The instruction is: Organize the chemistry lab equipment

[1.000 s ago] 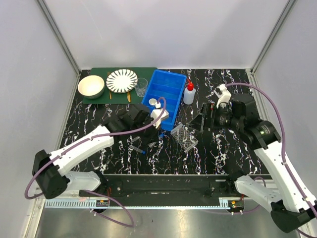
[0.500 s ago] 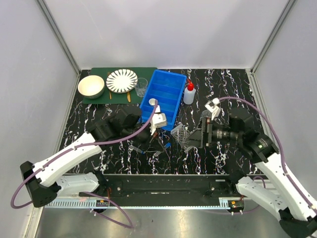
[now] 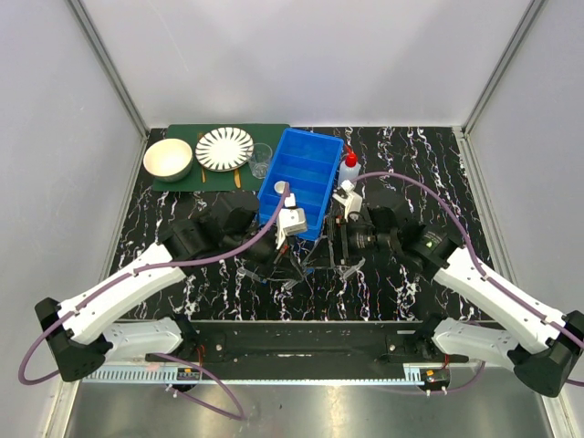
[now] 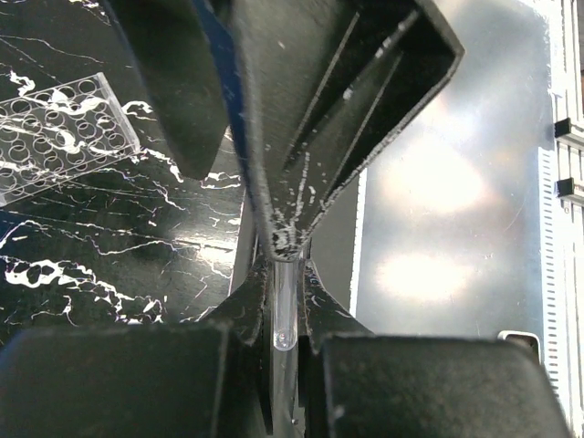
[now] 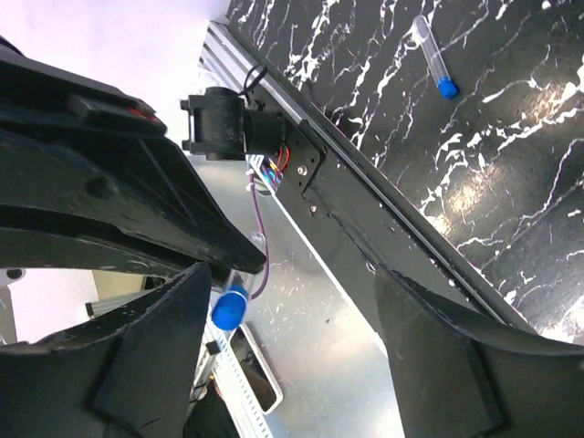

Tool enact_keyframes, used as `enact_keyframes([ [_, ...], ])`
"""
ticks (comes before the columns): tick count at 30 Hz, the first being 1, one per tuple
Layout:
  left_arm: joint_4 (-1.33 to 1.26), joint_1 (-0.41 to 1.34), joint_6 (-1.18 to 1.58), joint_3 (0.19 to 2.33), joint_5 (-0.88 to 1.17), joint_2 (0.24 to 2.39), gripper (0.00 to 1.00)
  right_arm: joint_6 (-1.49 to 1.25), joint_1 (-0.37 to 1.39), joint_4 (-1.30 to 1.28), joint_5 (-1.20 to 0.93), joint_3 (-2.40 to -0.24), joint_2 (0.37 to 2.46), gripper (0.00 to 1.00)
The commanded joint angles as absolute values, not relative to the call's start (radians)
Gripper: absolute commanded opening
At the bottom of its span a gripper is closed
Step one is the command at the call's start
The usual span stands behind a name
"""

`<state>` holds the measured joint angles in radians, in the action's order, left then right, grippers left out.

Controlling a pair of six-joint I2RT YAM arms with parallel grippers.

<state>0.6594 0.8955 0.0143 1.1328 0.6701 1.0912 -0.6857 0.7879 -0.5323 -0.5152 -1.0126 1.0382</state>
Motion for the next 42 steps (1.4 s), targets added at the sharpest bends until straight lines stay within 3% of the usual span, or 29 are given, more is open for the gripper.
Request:
enact_keyframes([
  [1, 0.652, 0.899, -0.02, 1.163, 0.719, 1.088, 0.0, -0.66, 0.792, -0.474, -0.468, -1.078, 1.054, 0.75],
  [8, 0.658, 0.9, -0.023, 1.132, 0.669, 1.095, 0.0, -0.673, 0.795, -0.471, -0.485, -1.092, 1.068, 0.55],
  [19, 0.692, 0.91, -0.043, 1.167, 0.561, 1.198, 0.0, -0.684, 0.825, -0.469, -0.502, -1.1, 1.066, 0.56],
  [42, 0.727, 0.91, -0.049, 1.184, 0.54, 1.108, 0.0, -0.666, 0.836, -0.477, -0.482, -1.054, 1.088, 0.54],
])
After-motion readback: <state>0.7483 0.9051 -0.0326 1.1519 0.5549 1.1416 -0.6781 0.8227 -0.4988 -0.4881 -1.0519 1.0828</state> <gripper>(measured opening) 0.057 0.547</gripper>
